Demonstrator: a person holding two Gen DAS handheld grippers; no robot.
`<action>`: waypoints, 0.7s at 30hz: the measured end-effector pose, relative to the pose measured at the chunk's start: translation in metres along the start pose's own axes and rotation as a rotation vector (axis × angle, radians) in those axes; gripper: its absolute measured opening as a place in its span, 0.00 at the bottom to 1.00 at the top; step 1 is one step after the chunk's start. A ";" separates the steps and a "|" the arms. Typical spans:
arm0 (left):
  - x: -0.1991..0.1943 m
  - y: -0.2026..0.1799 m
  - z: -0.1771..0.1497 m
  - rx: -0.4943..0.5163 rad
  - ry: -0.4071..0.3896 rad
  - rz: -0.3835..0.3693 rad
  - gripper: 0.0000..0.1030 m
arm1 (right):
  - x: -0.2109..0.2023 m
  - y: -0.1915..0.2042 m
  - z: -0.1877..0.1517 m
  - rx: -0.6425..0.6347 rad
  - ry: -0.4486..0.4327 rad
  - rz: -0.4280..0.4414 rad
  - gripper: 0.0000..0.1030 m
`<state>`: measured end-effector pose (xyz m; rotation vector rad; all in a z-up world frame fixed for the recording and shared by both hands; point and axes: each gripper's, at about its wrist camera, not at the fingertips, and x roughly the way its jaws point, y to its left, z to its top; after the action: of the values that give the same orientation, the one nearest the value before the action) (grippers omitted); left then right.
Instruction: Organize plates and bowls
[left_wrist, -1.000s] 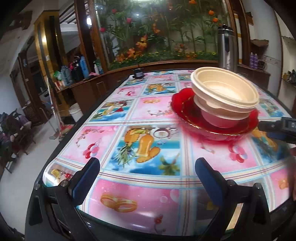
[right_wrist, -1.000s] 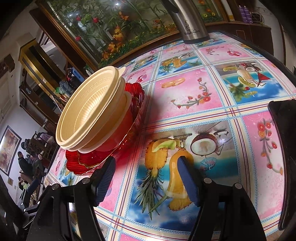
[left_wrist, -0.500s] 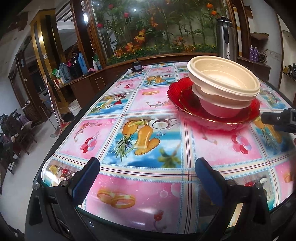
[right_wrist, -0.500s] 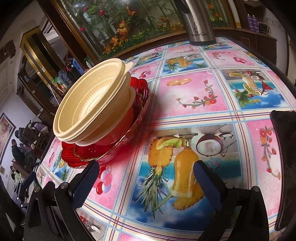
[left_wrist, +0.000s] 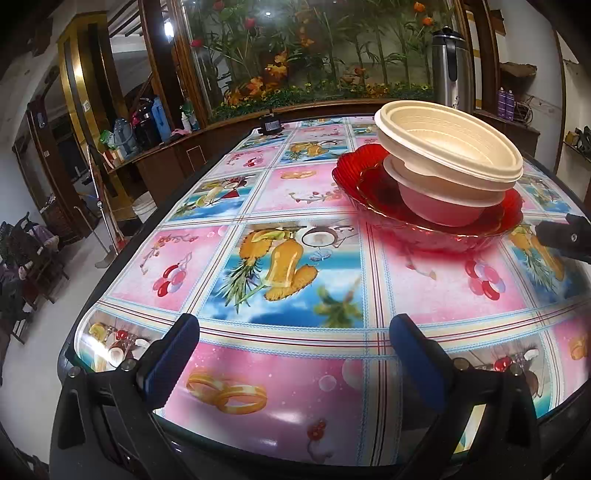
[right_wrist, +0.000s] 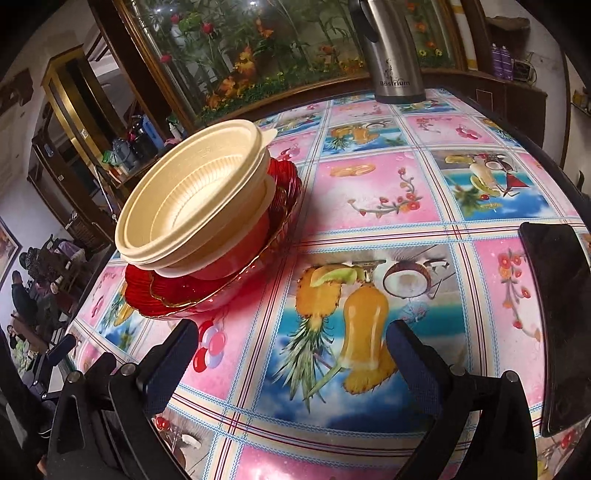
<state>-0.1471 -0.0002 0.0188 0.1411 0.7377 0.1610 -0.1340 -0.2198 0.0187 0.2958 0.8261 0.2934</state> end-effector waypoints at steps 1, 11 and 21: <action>-0.001 -0.001 0.000 0.001 -0.001 0.000 1.00 | -0.001 0.000 -0.001 0.001 -0.009 0.002 1.00; -0.004 -0.008 -0.001 0.025 -0.001 0.010 1.00 | -0.007 0.002 -0.001 -0.014 -0.047 0.025 1.00; -0.004 -0.011 -0.002 0.030 0.005 0.010 1.00 | -0.011 0.003 -0.002 -0.024 -0.063 0.037 1.00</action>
<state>-0.1498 -0.0113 0.0182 0.1727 0.7447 0.1597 -0.1427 -0.2208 0.0257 0.2968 0.7551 0.3273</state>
